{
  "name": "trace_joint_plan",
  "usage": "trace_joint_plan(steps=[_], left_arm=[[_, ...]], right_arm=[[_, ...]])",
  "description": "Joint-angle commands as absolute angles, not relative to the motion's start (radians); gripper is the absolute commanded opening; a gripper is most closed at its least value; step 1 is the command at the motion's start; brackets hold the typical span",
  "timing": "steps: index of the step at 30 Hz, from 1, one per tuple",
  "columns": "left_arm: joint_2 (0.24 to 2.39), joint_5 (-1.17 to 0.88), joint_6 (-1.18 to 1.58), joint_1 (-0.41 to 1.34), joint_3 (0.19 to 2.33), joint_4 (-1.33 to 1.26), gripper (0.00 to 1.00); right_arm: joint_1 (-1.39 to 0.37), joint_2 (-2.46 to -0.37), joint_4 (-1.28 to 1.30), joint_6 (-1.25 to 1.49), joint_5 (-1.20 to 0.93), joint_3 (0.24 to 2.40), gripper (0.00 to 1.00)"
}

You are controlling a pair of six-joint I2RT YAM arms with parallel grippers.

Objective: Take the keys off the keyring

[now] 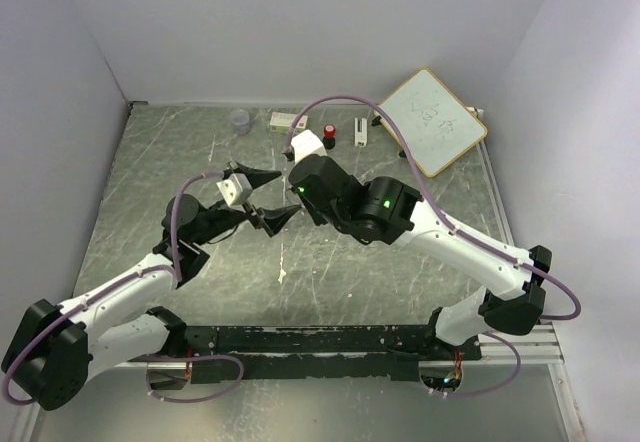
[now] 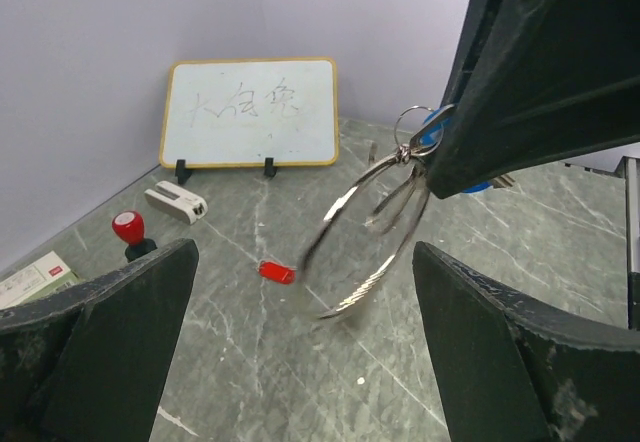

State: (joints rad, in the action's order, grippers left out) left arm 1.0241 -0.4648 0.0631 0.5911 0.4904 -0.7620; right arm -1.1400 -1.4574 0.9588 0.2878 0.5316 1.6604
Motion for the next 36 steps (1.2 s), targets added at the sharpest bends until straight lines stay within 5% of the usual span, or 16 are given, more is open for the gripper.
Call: trace_joint_plan(steps=[1, 27, 29, 31, 33, 36], left_arm=[[1.012, -0.523, 0.058, 0.594, 0.491, -0.814, 1.00], [1.135, -0.435, 0.071, 0.594, 0.472, -1.027, 0.96], [1.157, -0.457, 0.089, 0.594, 0.481, -1.046, 0.84], [1.186, -0.482, 0.105, 0.593, 0.499, -1.047, 0.53], [1.212, -0.503, 0.121, 0.594, 0.509, -1.059, 0.33], [1.230, -0.510, 0.132, 0.594, 0.511, -1.076, 0.15]], right_arm=[[-1.143, -1.435, 0.942, 0.286, 0.557, 1.661, 0.00], [-1.152, -1.450, 0.910, 0.243, 0.494, 1.649, 0.00], [-1.153, -1.454, 0.906, 0.238, 0.490, 1.653, 0.00], [-1.152, -1.459, 0.904, 0.235, 0.487, 1.658, 0.00], [-1.153, -1.464, 0.904, 0.232, 0.486, 1.663, 0.00], [-1.152, -1.468, 0.913, 0.231, 0.490, 1.670, 0.00]])
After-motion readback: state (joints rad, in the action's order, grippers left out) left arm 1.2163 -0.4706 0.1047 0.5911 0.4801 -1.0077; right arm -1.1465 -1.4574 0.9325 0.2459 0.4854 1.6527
